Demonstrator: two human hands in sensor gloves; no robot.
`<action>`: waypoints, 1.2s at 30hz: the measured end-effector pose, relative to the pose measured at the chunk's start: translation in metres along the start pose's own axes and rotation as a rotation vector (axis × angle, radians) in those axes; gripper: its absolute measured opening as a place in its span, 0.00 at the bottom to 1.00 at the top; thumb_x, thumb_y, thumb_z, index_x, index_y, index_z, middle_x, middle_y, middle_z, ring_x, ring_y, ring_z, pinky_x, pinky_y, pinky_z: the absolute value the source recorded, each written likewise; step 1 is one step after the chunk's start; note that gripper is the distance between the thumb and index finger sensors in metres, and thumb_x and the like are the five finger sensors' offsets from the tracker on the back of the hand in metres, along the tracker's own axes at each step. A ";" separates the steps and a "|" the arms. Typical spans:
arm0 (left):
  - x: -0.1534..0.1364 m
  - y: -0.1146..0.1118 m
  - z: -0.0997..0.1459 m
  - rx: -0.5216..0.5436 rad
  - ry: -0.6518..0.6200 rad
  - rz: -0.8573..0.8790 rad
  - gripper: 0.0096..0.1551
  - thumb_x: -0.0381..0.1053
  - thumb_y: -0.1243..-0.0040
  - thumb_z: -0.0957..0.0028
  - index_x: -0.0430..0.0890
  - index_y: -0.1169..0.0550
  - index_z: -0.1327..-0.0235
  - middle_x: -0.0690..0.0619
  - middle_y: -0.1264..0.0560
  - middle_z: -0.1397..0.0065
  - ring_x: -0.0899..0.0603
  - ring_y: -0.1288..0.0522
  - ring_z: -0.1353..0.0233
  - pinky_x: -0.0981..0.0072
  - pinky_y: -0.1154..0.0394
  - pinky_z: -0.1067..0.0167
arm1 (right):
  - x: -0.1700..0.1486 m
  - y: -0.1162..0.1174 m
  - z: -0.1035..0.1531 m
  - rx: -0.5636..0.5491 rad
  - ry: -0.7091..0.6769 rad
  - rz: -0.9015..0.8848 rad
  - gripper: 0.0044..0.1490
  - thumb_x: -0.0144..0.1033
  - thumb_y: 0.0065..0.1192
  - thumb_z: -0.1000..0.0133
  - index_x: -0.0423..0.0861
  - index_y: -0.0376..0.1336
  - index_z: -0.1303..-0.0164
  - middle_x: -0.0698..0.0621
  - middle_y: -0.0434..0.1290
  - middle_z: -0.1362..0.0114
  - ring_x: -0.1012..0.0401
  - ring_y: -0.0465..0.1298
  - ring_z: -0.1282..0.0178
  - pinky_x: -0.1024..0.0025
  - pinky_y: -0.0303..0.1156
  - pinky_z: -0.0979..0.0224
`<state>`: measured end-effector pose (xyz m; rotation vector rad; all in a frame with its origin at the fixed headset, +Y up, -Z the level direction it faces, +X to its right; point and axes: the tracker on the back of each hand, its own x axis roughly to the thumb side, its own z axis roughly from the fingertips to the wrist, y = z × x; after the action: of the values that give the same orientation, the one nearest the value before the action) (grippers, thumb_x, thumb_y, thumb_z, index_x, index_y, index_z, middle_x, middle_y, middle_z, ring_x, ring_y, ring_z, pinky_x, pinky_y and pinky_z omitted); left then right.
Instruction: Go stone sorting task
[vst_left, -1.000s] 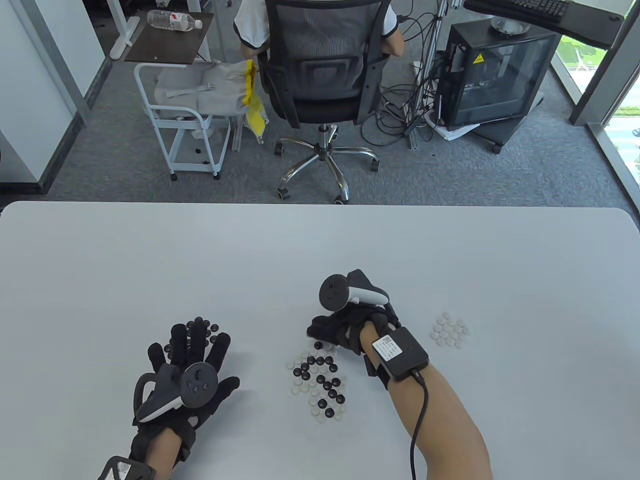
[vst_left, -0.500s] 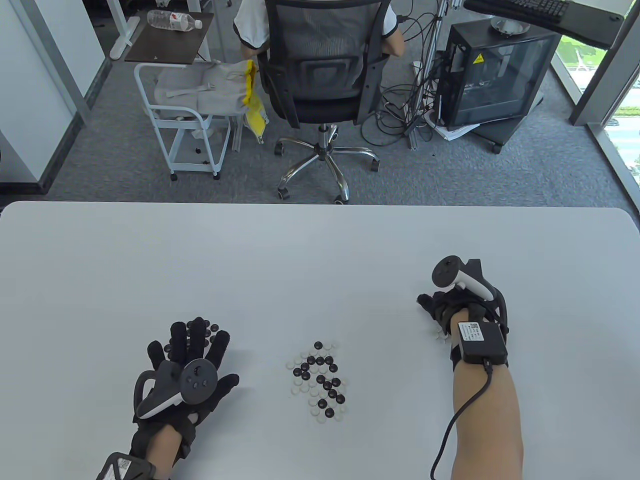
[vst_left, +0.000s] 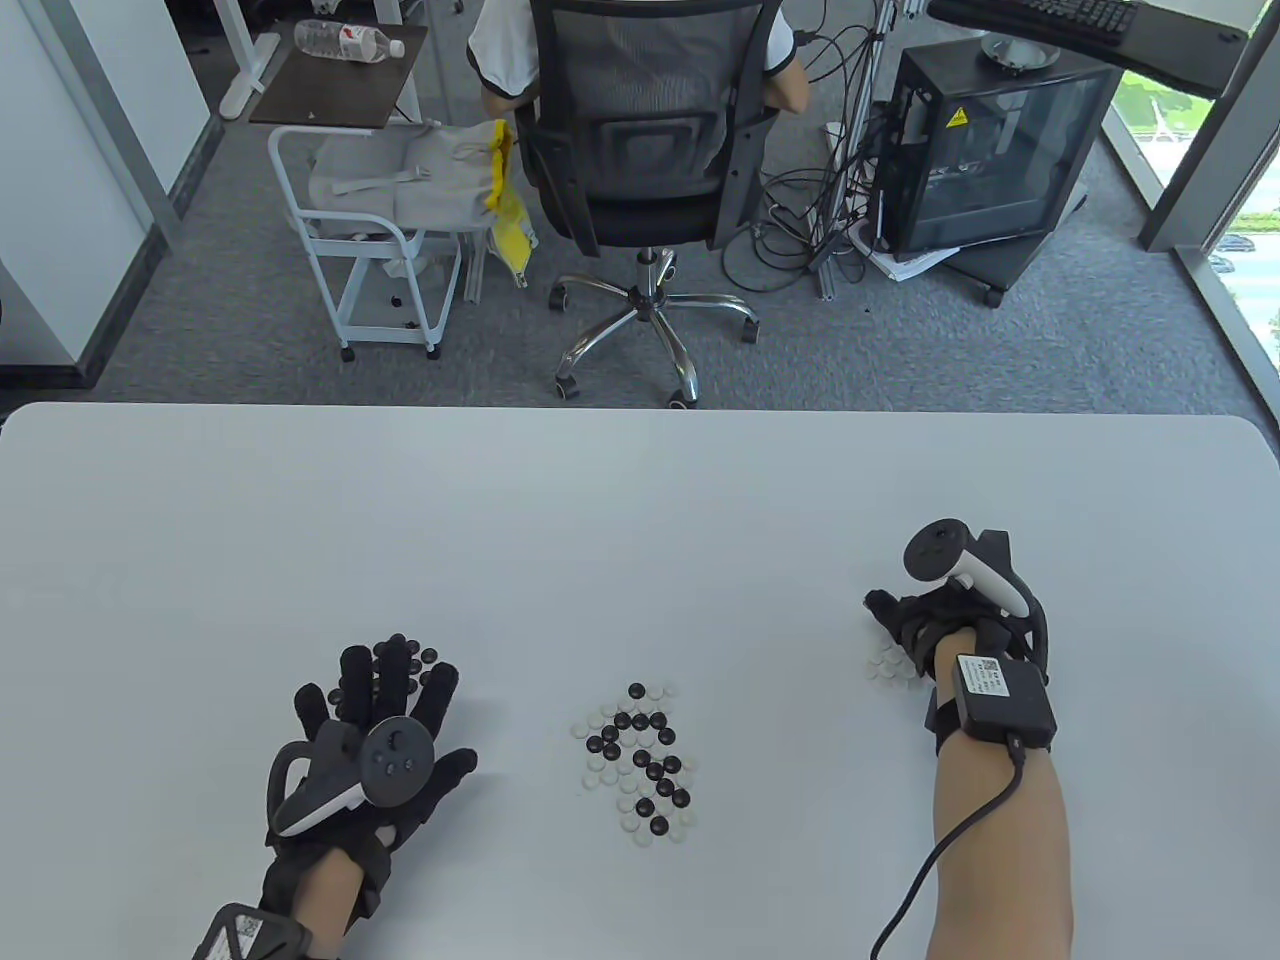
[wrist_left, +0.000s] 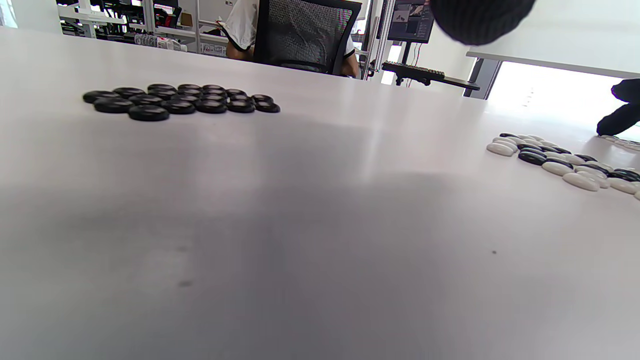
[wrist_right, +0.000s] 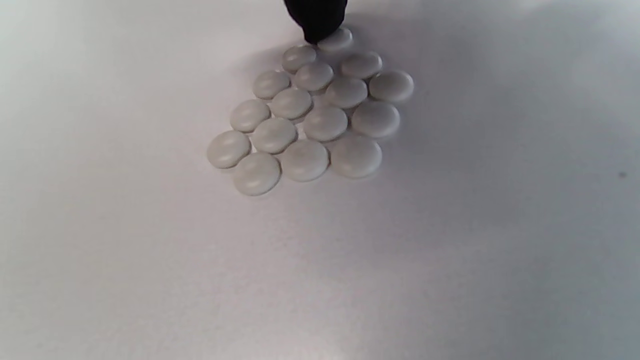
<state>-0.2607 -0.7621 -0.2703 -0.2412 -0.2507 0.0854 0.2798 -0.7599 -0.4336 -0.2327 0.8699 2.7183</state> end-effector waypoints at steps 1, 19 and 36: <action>-0.001 0.000 0.000 -0.003 0.002 0.001 0.50 0.69 0.59 0.37 0.50 0.60 0.12 0.33 0.77 0.16 0.23 0.81 0.24 0.14 0.75 0.45 | 0.001 -0.001 0.001 0.000 0.000 0.003 0.49 0.55 0.36 0.35 0.32 0.58 0.14 0.17 0.34 0.16 0.21 0.27 0.24 0.10 0.30 0.36; -0.001 -0.003 -0.001 -0.004 -0.001 -0.002 0.50 0.69 0.59 0.37 0.50 0.60 0.12 0.33 0.77 0.17 0.23 0.81 0.24 0.14 0.75 0.45 | 0.180 0.054 0.055 0.236 -0.626 0.316 0.46 0.55 0.40 0.34 0.36 0.62 0.16 0.20 0.35 0.14 0.22 0.27 0.23 0.10 0.32 0.34; -0.003 -0.002 0.001 0.018 -0.005 0.017 0.50 0.69 0.58 0.37 0.50 0.60 0.12 0.33 0.77 0.17 0.23 0.81 0.24 0.14 0.75 0.45 | 0.139 0.048 0.013 0.168 -0.366 0.261 0.46 0.55 0.39 0.34 0.38 0.56 0.12 0.19 0.32 0.16 0.22 0.26 0.24 0.10 0.30 0.35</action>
<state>-0.2638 -0.7643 -0.2697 -0.2255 -0.2529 0.1047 0.1323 -0.7601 -0.4292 0.4288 1.0682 2.7629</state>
